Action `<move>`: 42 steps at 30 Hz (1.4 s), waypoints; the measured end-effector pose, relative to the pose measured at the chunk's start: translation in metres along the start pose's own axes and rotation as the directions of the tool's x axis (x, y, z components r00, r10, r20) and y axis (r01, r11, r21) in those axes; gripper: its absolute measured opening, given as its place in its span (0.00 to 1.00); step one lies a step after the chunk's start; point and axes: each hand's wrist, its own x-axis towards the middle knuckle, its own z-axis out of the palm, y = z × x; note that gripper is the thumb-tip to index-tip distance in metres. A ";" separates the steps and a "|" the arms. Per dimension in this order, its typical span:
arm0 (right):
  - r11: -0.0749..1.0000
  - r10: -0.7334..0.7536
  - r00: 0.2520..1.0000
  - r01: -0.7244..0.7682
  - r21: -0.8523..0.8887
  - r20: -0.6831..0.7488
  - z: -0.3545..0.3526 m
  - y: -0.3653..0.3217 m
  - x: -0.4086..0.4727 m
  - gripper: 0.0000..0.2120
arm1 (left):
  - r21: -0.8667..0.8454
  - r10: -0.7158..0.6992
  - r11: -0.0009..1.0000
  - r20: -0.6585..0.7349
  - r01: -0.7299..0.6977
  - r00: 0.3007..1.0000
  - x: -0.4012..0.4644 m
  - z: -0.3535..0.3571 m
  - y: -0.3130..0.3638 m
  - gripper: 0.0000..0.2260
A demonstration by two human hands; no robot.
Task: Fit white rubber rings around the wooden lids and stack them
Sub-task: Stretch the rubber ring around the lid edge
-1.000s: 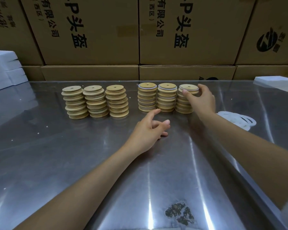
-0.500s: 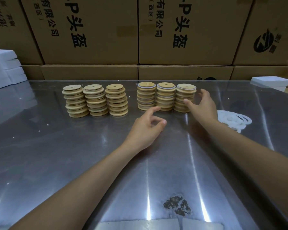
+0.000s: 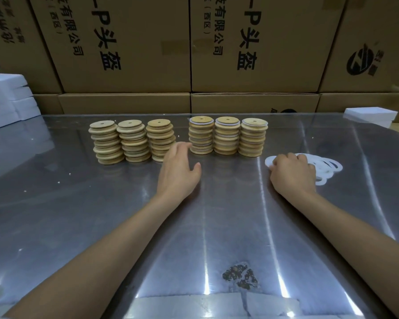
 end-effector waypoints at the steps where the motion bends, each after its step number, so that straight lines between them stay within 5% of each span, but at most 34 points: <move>1: 1.000 -0.025 0.999 0.025 -0.006 -0.020 0.000 0.000 0.000 0.12 | 0.076 0.018 0.997 -0.010 -0.017 1.000 0.004 -0.003 -0.005 0.23; 5: 0.995 -0.084 0.994 0.087 0.047 -0.069 0.002 0.002 0.003 0.12 | 0.374 0.015 0.928 -0.062 0.010 0.998 0.031 -0.021 -0.025 0.28; 10: 0.982 -0.084 0.992 0.099 0.162 -0.098 0.004 0.003 0.005 0.11 | 0.436 0.013 0.899 -0.090 0.028 0.996 0.060 -0.037 -0.032 0.31; 15: 0.980 -0.085 0.992 0.100 0.174 -0.092 0.002 0.001 0.004 0.11 | 0.480 -0.083 0.875 0.034 0.056 0.996 0.072 -0.037 -0.033 0.30; 25: 0.948 -0.100 0.979 0.147 0.282 -0.176 -0.004 0.001 0.004 0.12 | 0.408 0.245 0.900 -0.174 -0.157 0.954 0.045 -0.044 -0.027 0.13; 28: 0.816 -0.018 0.983 0.120 0.566 -0.184 -0.007 0.000 0.005 0.10 | 0.357 0.341 0.897 -0.181 -0.261 0.922 0.030 -0.047 -0.011 0.11; 31: 0.566 0.023 0.991 0.095 0.819 -0.131 -0.015 -0.005 0.004 0.10 | 0.300 0.404 0.884 -0.097 -0.360 0.910 0.012 -0.041 0.009 0.11; 36: 0.207 -0.031 0.996 -0.079 0.975 0.088 -0.023 -0.015 -0.003 0.09 | 0.215 0.383 0.889 0.136 -0.404 0.914 -0.013 -0.014 0.032 0.12; 39: 0.101 -0.088 0.980 -0.168 0.981 0.177 -0.023 -0.019 -0.004 0.06 | 0.115 0.363 0.909 0.257 -0.402 0.896 -0.020 0.003 0.035 0.15; 42: 0.105 -0.158 0.961 -0.211 0.972 0.225 -0.021 -0.019 -0.005 0.04 | -0.001 0.383 0.913 0.345 -0.407 0.857 -0.023 0.011 0.036 0.17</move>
